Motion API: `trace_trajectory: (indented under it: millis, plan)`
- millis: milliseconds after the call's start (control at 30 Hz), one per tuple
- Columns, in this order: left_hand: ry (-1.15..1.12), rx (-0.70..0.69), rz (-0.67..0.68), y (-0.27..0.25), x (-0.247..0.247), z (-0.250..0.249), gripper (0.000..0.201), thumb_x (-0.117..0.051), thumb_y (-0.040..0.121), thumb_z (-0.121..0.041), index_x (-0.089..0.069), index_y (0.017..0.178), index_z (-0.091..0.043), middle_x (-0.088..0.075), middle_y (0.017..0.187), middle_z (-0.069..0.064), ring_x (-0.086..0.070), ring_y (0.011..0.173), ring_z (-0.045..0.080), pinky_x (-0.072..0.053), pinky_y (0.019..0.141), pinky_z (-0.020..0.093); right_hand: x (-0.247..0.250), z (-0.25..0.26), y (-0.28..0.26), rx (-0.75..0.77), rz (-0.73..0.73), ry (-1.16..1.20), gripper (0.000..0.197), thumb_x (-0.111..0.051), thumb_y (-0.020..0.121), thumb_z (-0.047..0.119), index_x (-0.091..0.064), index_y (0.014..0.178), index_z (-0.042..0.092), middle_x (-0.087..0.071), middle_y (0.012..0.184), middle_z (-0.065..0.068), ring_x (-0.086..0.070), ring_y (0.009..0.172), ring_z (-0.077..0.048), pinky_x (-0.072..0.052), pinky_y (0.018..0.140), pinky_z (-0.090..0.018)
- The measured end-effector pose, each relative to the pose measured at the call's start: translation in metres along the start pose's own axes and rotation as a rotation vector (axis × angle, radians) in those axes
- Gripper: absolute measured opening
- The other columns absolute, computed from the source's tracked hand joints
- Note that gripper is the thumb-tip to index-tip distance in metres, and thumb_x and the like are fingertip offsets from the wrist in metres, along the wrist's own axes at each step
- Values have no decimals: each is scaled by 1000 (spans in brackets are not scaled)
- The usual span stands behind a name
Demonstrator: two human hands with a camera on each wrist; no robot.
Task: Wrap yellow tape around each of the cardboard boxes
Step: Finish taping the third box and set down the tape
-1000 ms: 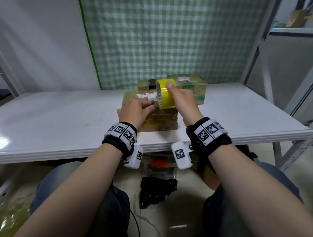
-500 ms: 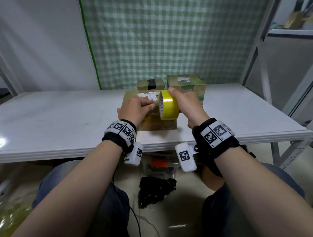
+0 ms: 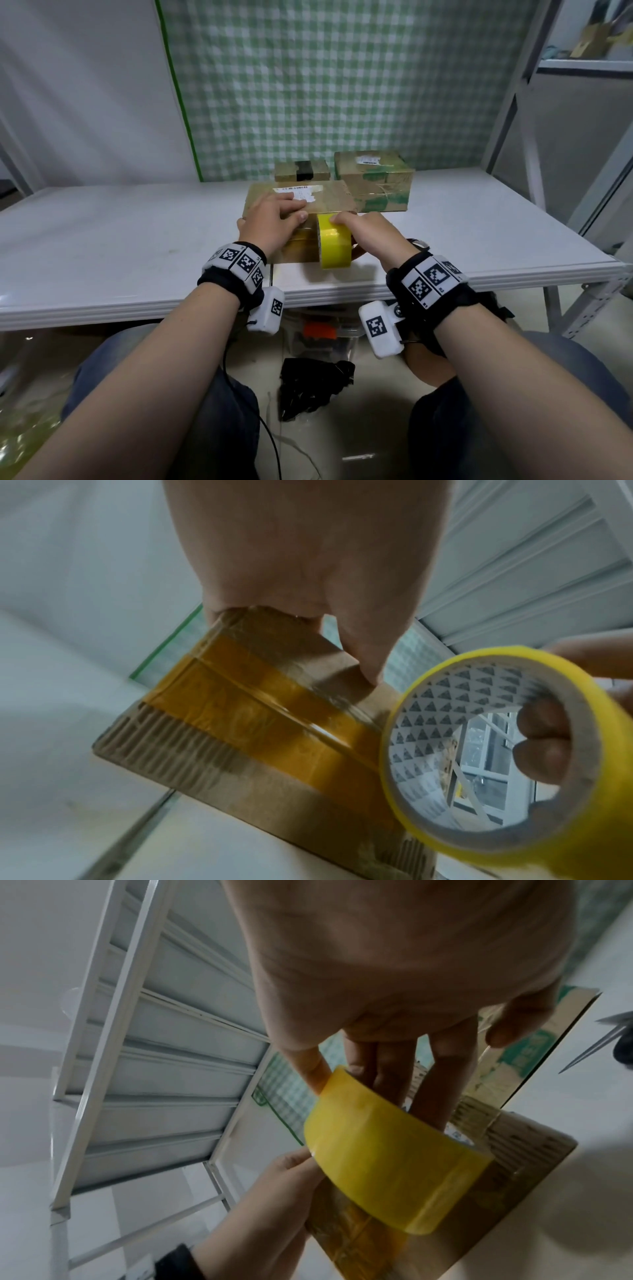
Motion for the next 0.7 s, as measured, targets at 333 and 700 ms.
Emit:
trace_trajectory:
  millis: [333,700]
  plan:
    - [-442,457,-200,-25,15,28,68,-72,86,-26,-23,129,-8,-33,142,15,-46,126,31,-46,108,44,1,-7,1,-4,8,54,35,-64,86,54,-65,105,25,-59,123,-4,-59,106,-22,-52,99,-47]
    - [-489,257,-149,-23,16,19,51,-69,91,-27,-36,131,-30,-45,143,-2,-44,132,25,-40,110,42,8,4,11,55,-113,295,91,-24,87,85,-50,148,23,-53,150,-2,-48,137,-21,-34,112,-46]
Point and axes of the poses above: each hand's wrist, its own y-axis towards the middle knuckle, its own x-axis out of the back of the hand, z = x × y, the point moved 5 cm from there along y, towards the middle knuckle
